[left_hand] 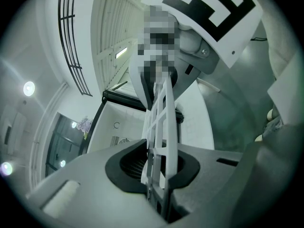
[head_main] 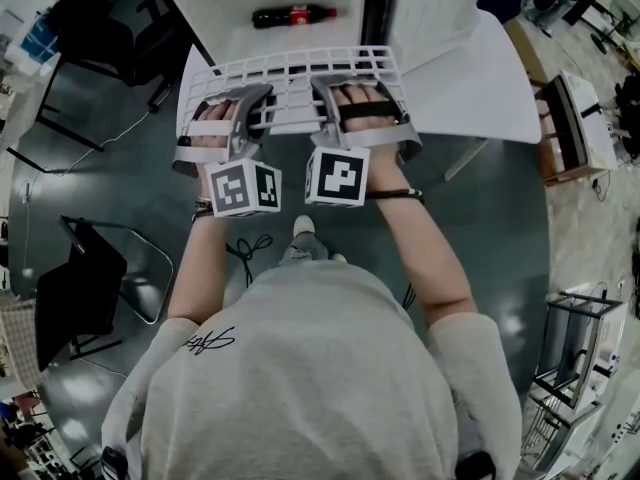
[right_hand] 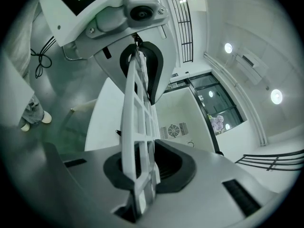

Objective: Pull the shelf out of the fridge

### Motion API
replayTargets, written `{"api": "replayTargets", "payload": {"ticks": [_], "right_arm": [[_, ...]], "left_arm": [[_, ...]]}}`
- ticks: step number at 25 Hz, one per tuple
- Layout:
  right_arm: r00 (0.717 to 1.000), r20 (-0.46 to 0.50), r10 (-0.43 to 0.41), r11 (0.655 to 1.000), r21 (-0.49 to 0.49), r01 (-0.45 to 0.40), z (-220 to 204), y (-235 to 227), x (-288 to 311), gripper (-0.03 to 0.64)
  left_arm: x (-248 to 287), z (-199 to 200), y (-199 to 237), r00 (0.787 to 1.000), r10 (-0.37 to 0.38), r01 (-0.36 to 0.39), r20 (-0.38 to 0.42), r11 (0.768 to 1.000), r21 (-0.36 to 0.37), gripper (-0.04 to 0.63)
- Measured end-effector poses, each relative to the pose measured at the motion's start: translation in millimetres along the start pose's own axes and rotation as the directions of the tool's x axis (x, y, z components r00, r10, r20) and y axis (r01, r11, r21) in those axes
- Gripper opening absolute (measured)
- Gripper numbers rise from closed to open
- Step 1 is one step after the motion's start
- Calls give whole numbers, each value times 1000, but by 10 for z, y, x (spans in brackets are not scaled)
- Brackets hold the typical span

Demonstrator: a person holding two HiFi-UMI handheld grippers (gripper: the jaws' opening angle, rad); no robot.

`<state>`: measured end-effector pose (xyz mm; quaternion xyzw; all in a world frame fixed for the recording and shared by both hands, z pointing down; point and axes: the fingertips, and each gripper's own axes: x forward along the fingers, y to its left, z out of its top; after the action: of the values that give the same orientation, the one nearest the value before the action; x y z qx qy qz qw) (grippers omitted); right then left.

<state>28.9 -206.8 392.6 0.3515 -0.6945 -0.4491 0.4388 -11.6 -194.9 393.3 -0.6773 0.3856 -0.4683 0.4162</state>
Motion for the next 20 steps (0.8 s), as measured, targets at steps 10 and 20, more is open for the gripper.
{"api": "replayTargets", "payload": {"ticks": [10, 20], "right_arm": [[1000, 14, 19, 999, 29, -19, 32, 236, -170, 43], [999, 8, 50, 999, 18, -50, -25, 465, -291, 43]], "left_arm": [[-169, 32, -240, 1000, -19, 19, -16, 1000, 4, 49], [-238, 100, -484, 999, -38, 37, -12, 999, -17, 49]]}}
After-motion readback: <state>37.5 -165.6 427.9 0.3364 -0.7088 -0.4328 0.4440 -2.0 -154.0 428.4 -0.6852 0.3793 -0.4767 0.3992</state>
